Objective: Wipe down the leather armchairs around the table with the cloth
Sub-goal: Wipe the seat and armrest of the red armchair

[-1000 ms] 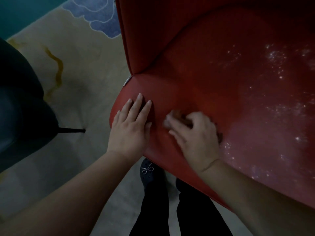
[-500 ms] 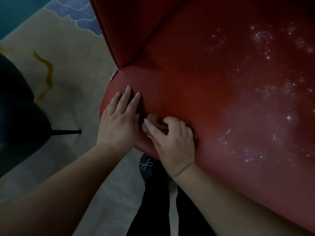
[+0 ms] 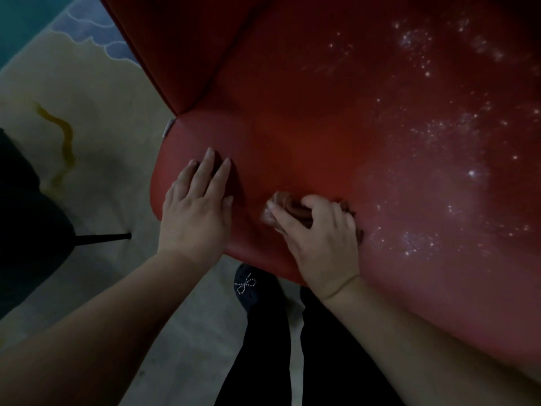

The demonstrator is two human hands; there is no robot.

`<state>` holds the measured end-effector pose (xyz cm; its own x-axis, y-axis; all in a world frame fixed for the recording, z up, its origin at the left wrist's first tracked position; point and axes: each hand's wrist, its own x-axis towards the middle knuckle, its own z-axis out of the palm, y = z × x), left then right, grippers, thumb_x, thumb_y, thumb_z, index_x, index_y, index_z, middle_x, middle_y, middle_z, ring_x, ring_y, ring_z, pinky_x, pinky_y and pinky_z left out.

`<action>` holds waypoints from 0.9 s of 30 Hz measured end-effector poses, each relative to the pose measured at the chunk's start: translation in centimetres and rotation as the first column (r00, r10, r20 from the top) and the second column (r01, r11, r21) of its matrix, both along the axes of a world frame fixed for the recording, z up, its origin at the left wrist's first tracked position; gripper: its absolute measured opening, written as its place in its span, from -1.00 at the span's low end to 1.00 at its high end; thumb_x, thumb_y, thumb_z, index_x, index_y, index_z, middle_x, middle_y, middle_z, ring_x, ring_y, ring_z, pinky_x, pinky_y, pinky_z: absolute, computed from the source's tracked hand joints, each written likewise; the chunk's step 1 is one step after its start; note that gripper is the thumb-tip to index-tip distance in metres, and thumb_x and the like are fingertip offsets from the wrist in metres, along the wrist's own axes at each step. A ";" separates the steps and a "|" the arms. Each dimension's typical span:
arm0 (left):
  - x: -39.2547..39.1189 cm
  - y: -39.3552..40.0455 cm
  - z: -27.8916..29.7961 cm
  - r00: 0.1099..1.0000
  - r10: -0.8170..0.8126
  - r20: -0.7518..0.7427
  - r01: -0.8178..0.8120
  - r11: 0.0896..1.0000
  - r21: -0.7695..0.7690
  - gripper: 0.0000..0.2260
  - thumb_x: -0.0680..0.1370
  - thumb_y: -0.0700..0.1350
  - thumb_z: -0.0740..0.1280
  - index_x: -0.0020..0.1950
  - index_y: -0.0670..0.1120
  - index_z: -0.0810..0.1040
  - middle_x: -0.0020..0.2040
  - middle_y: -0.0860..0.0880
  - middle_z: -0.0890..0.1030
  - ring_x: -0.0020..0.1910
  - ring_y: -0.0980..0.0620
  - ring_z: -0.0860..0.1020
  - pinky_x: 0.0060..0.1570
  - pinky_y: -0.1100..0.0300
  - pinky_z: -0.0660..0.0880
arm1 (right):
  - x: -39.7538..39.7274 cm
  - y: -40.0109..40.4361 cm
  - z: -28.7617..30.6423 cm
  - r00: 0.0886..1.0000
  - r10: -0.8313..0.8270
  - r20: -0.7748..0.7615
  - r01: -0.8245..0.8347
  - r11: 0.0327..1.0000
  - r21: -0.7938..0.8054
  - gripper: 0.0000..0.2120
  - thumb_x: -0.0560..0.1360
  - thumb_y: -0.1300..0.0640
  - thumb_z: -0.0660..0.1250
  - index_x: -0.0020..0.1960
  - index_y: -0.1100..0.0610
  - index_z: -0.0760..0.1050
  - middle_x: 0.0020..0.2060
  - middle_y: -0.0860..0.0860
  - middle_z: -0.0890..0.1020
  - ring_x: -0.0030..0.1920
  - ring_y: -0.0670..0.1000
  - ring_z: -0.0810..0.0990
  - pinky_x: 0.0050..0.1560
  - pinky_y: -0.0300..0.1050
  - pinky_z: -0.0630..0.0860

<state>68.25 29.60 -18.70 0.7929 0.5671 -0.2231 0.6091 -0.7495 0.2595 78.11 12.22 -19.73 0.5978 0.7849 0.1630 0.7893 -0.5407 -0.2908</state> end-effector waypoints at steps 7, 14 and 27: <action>1.4 -1.6 0.5 0.998 -0.024 0.050 0.024 1.000 -0.002 -0.54 0.62 -0.02 0.11 0.53 0.02 0.20 0.55 -0.02 0.17 0.49 -0.13 0.16 0.38 -0.21 0.23 | 10.0 -4.3 1.1 0.994 -0.097 0.056 0.098 0.995 -0.017 -0.64 0.51 0.06 0.40 0.30 -0.04 0.54 0.01 0.25 0.54 -0.09 0.29 0.51 -0.14 0.17 0.48; 3.7 -3.0 1.3 0.992 -0.073 0.107 0.072 0.997 0.011 -0.54 0.59 -0.04 0.14 0.51 -0.01 0.27 0.52 -0.03 0.25 0.44 -0.15 0.24 0.34 -0.19 0.27 | 4.2 -5.4 0.7 0.999 0.009 0.040 -0.010 0.999 0.031 -0.65 0.49 -0.02 0.41 0.26 -0.16 0.55 0.00 0.12 0.58 -0.09 0.13 0.48 -0.16 -0.01 0.37; 5.6 -4.1 1.0 0.998 -0.061 0.029 0.061 0.998 -0.011 -0.55 0.61 -0.02 0.16 0.51 0.02 0.26 0.54 -0.02 0.18 0.45 -0.17 0.21 0.32 -0.26 0.26 | 7.5 -8.8 0.9 0.998 -0.053 0.019 0.052 0.997 0.048 -0.69 0.51 -0.02 0.34 0.25 -0.12 0.58 -0.03 0.16 0.55 -0.12 0.17 0.50 -0.16 0.02 0.41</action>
